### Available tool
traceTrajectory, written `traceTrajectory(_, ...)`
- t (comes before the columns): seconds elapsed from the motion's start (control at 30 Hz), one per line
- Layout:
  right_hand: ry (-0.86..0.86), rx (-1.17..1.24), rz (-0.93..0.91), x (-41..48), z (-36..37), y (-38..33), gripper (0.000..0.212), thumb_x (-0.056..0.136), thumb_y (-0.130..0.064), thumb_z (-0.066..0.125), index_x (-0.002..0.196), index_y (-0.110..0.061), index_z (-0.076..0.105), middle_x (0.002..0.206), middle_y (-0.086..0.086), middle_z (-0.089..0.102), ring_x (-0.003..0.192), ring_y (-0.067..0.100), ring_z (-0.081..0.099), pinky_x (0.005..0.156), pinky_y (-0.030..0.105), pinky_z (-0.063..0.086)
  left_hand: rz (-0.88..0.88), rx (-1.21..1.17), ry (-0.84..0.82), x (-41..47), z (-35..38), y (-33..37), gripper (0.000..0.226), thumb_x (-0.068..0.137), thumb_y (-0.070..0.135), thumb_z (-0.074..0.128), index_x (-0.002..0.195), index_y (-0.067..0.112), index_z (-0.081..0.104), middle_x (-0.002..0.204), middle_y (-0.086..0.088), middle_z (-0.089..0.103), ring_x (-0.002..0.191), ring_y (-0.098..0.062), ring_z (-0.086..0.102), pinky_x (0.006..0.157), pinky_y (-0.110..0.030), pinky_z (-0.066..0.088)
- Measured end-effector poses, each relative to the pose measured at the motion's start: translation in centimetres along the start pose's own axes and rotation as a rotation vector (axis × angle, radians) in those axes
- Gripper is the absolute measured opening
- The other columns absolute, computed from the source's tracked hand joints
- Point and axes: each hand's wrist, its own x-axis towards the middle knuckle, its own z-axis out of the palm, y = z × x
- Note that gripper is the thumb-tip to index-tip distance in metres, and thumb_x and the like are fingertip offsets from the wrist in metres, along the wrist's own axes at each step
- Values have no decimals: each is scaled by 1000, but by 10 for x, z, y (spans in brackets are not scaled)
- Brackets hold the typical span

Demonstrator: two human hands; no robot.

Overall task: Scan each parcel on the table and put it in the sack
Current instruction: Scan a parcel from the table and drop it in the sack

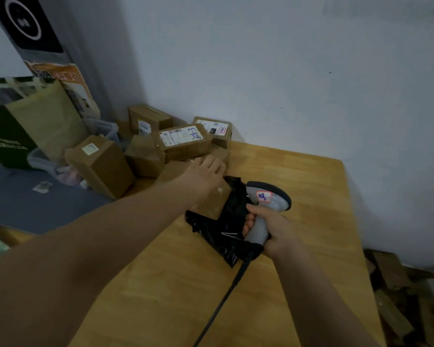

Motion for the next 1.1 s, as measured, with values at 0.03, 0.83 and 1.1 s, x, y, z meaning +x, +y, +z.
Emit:
traceTrajectory(0.03, 2, -9, 5, -2, -1, 5, 23, 84, -3, 65, 65, -6, 54, 47, 5, 51, 35, 13, 47, 39, 22, 44, -68, -69, 53, -21, 8, 0, 105, 73, 21, 78, 151, 10, 8, 149, -15, 15, 139, -33, 16, 112, -43, 26)
traceTrajectory(0.83, 48, -415, -39, -28, 36, 163, 28, 75, -10, 76, 94, -15, 56, 99, 15, 63, 89, 29, 62, 76, 42, 54, -848, -1149, -67, -226, 125, 51, 110, 74, 67, 66, 153, 19, 8, 155, -15, 5, 144, -34, 8, 113, -49, 23)
traceTrajectory(1.1, 23, -457, -50, -34, 35, 157, 32, 74, -10, 76, 99, -15, 57, 100, 14, 64, 88, 29, 63, 74, 40, 54, -1120, -1724, -42, -205, 129, 37, 44, 94, 28, 60, 127, 2, 50, 102, -8, 64, 93, -23, 62, 74, -34, 54)
